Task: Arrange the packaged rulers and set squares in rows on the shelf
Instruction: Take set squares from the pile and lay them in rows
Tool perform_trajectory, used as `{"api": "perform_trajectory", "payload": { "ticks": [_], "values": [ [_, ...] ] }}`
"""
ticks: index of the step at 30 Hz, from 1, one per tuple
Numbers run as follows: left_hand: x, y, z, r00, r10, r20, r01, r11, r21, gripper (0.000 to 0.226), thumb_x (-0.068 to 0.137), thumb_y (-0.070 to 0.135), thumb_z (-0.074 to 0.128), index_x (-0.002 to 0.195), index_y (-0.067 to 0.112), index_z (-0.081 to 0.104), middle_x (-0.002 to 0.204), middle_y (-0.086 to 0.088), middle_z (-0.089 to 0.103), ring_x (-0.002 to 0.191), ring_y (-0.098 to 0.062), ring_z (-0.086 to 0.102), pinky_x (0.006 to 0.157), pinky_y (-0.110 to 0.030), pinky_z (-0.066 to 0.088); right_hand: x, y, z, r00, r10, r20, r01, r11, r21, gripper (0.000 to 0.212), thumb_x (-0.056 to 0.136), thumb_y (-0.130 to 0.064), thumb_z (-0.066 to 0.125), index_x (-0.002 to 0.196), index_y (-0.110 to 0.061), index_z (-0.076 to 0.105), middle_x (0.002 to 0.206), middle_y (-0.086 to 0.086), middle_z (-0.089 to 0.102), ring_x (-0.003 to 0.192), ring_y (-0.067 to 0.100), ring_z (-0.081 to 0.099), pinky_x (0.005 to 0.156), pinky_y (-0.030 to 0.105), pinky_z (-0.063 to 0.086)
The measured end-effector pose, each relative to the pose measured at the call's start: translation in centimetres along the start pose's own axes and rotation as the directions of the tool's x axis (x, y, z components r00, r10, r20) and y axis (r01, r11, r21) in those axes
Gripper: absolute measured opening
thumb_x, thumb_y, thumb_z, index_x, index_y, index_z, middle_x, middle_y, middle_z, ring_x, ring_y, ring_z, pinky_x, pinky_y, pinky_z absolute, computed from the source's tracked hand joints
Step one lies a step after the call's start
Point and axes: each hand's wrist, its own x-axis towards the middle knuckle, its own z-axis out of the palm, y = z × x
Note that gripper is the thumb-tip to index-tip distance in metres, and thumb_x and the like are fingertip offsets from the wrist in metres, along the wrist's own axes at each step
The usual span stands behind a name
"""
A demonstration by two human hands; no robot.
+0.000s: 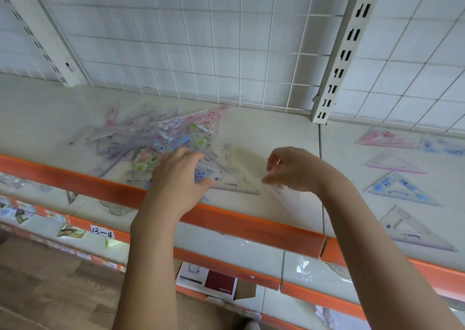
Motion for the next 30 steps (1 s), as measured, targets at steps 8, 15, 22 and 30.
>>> {"api": "perform_trajectory", "payload": {
  "ticks": [8, 15, 22, 30],
  "values": [
    [0.5, -0.8, 2.4, 0.995, -0.068, 0.075, 0.064, 0.997, 0.045, 0.077, 0.085, 0.058, 0.05, 0.146, 0.018, 0.025, 0.156, -0.009, 0.016, 0.144, -0.026, 0.01, 0.115, -0.047, 0.017, -1.3, 1.1, -1.0, 1.0, -0.011, -0.029, 0.018, 0.971, 0.238, 0.019, 0.085, -0.004, 0.054, 0.09, -0.016, 0.067, 0.092, 0.002, 0.069, 0.085, 0.022, 0.068, 0.079, 0.035, 0.057],
    [0.4, -0.9, 2.5, 0.974, 0.109, -0.201, -0.115, 0.993, -0.016, 0.017, 0.092, 0.024, 0.056, 0.1, 0.016, 0.069, 0.103, 0.001, 0.068, 0.099, -0.025, 0.061, 0.085, -0.039, 0.041, -1.7, 1.3, -0.9, 0.996, -0.032, -0.08, 0.055, 0.951, 0.304, 0.028, 0.083, 0.001, 0.057, 0.089, -0.022, 0.07, 0.087, 0.005, 0.069, 0.086, 0.028, 0.068, 0.082, 0.038, 0.057],
    [0.7, 0.1, 2.9, 0.996, 0.074, -0.057, -0.076, 0.996, -0.04, 0.067, 0.083, 0.051, 0.059, 0.141, 0.023, 0.038, 0.146, 0.003, 0.04, 0.131, -0.025, 0.037, 0.106, -0.044, 0.031, -2.6, 1.8, -1.0, 0.987, -0.037, -0.155, 0.087, 0.942, 0.325, 0.024, 0.082, 0.0, 0.061, 0.094, -0.02, 0.068, 0.085, 0.004, 0.071, 0.079, 0.024, 0.07, 0.076, 0.029, 0.059],
    [0.7, 1.9, 3.5, 0.999, 0.032, -0.042, -0.039, 0.981, -0.191, 0.088, 0.067, 0.053, 0.074, 0.14, 0.017, 0.04, 0.143, -0.004, 0.038, 0.132, -0.026, 0.031, 0.109, -0.04, 0.026, -3.6, 2.7, -1.0, 0.989, -0.016, -0.15, 0.056, 0.963, 0.264, 0.025, 0.08, -0.001, 0.059, 0.093, -0.021, 0.065, 0.078, -0.002, 0.07, 0.065, 0.013, 0.063, 0.069, 0.03, 0.055]
  ]
}}
